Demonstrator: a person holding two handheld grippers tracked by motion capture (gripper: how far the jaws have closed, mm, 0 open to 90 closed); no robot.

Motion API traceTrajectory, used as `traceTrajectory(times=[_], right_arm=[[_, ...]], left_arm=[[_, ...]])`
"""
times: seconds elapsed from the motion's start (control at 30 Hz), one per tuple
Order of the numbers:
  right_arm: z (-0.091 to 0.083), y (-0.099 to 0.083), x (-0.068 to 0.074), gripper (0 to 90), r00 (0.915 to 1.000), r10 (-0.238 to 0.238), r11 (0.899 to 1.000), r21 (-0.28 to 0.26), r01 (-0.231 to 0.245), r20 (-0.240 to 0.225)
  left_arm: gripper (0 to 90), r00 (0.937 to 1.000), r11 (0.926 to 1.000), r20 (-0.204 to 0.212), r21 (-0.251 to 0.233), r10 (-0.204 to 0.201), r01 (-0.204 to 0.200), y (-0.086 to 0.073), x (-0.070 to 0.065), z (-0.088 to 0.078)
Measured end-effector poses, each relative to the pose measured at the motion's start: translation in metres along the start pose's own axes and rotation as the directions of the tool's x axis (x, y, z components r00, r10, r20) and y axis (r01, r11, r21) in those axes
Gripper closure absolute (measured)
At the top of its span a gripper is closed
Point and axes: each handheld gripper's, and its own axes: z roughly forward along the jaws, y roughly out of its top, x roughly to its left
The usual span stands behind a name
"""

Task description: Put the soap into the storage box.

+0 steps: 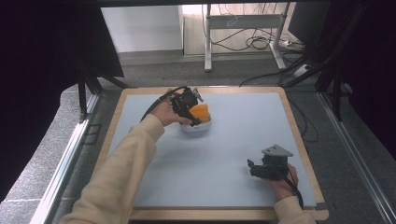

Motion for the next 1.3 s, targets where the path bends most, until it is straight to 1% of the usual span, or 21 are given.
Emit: traceTrajectory(times=[0.03, 0.07, 0.1, 0.13, 0.17, 0.23, 0.4, 0.5, 0.6, 0.63, 0.67, 0.7, 0.73, 0.77, 0.8, 0.87, 0.93, 1.03, 1.13, 1.2, 1.3], right_arm=[[-0.001, 0.0, 0.0, 12.4, 1.0, 0.002, 1.0, -0.002, -0.002, 0.001], [-0.001, 0.0, 0.0, 12.4, 1.0, -0.001, 1.0, -0.002, 0.001, 0.003], [-0.001, 0.0, 0.001, 12.4, 1.0, -0.001, 1.0, -0.002, 0.001, 0.002], [0.0, 0.0, 0.001, 12.4, 1.0, -0.003, 1.0, -0.002, 0.003, 0.003], [0.0, 0.0, 0.001, 12.4, 1.0, -0.005, 1.0, -0.002, 0.005, 0.004], [-0.001, 0.0, 0.002, 12.4, 1.0, -0.007, 1.0, -0.001, 0.007, 0.002], [0.0, 0.0, 0.002, 12.4, 0.9999, -0.008, 1.0, 0.002, 0.008, 0.006], [0.0, -0.001, 0.002, 12.4, 1.0, -0.005, 1.0, 0.006, 0.005, 0.007], [0.001, -0.001, 0.002, 12.4, 0.9999, -0.009, 1.0, 0.008, 0.008, 0.01], [0.001, -0.001, 0.002, 12.4, 0.9999, -0.009, 1.0, 0.01, 0.008, 0.01], [0.001, -0.001, 0.003, 12.4, 0.9999, -0.007, 1.0, 0.011, 0.007, 0.011], [0.001, -0.001, 0.003, 12.4, 0.9999, -0.007, 1.0, 0.011, 0.007, 0.011], [0.001, -0.001, 0.002, 12.4, 0.9999, -0.006, 1.0, 0.012, 0.005, 0.014], [0.0, -0.002, 0.002, 12.4, 0.9999, -0.005, 1.0, 0.012, 0.005, 0.014], [0.001, -0.002, 0.002, 12.4, 0.9999, -0.005, 1.0, 0.011, 0.005, 0.015], [0.001, -0.002, 0.001, 12.4, 0.9999, -0.002, 1.0, 0.011, 0.002, 0.016], [0.001, -0.002, 0.001, 12.4, 0.9999, -0.002, 1.0, 0.012, 0.001, 0.017], [0.001, -0.002, 0.001, 12.4, 0.9998, -0.004, 1.0, 0.013, 0.004, 0.017], [0.001, -0.002, 0.001, 12.4, 0.9997, -0.01, 1.0, 0.013, 0.01, 0.021], [0.001, -0.002, 0.001, 12.4, 0.9997, -0.009, 1.0, 0.016, 0.009, 0.021], [0.001, -0.002, 0.0, 12.4, 0.9997, -0.008, 1.0, 0.013, 0.008, 0.023]], left_arm=[[23.2, 1.0, 0.9998, -0.008, -0.019, 0.004, -0.005, -0.009, -0.009, -0.005], [22.6, 1.0, 0.9996, -0.009, -0.029, -0.004, 0.003, -0.014, -0.013, -0.007], [22.2, 0.9999, 0.999, -0.009, -0.043, -0.008, 0.008, -0.019, -0.016, -0.01], [22.2, 0.9999, 0.999, -0.009, -0.043, -0.008, 0.008, -0.019, -0.016, -0.01], [22.4, 0.9994, 0.9972, -0.007, -0.067, -0.033, 0.032, -0.031, -0.023, -0.014], [22.3, 0.9987, 0.9956, -0.008, -0.079, -0.051, 0.05, -0.042, -0.029, -0.017], [22.3, 0.9935, 0.987, -0.002, -0.114, -0.114, 0.113, -0.073, -0.043, -0.024], [22.6, 0.9871, 0.9773, 0.006, -0.14, -0.16, 0.159, -0.091, -0.049, -0.026], [22.3, 0.9847, 0.9752, -0.011, -0.141, -0.174, 0.171, -0.107, -0.055, -0.026], [22.4, 0.981, 0.9698, -0.009, -0.153, -0.194, 0.19, -0.112, -0.058, -0.026], [22.4, 0.9791, 0.9663, -0.005, -0.162, -0.203, 0.2, -0.118, -0.06, -0.027], [22.6, 0.9791, 0.9663, -0.005, -0.162, -0.203, 0.2, -0.118, -0.06, -0.027], [22.5, 0.9752, 0.9603, -0.003, -0.175, -0.221, 0.217, -0.129, -0.065, -0.026], [22.4, 0.9752, 0.9603, -0.003, -0.175, -0.221, 0.217, -0.129, -0.065, -0.026], [22.6, 0.9688, 0.9533, -0.015, -0.183, -0.247, 0.241, -0.14, -0.068, -0.026], [22.7, 0.9633, 0.9484, -0.011, -0.179, -0.268, 0.262, -0.15, -0.071, -0.025], [22.8, 0.961, 0.9489, -0.015, -0.164, -0.276, 0.27, -0.158, -0.073, -0.023], [23.0, 0.9535, 0.9401, -0.009, -0.17, -0.301, 0.295, -0.168, -0.077, -0.022], [22.8, 0.9518, 0.9411, -0.015, -0.155, -0.306, 0.301, -0.174, -0.081, -0.018], [22.8, 0.9494, 0.9397, -0.017, -0.15, -0.313, 0.308, -0.177, -0.083, -0.015], [22.6, 0.9502, 0.942, -0.026, -0.143, -0.31, 0.304, -0.177, -0.084, -0.013]])
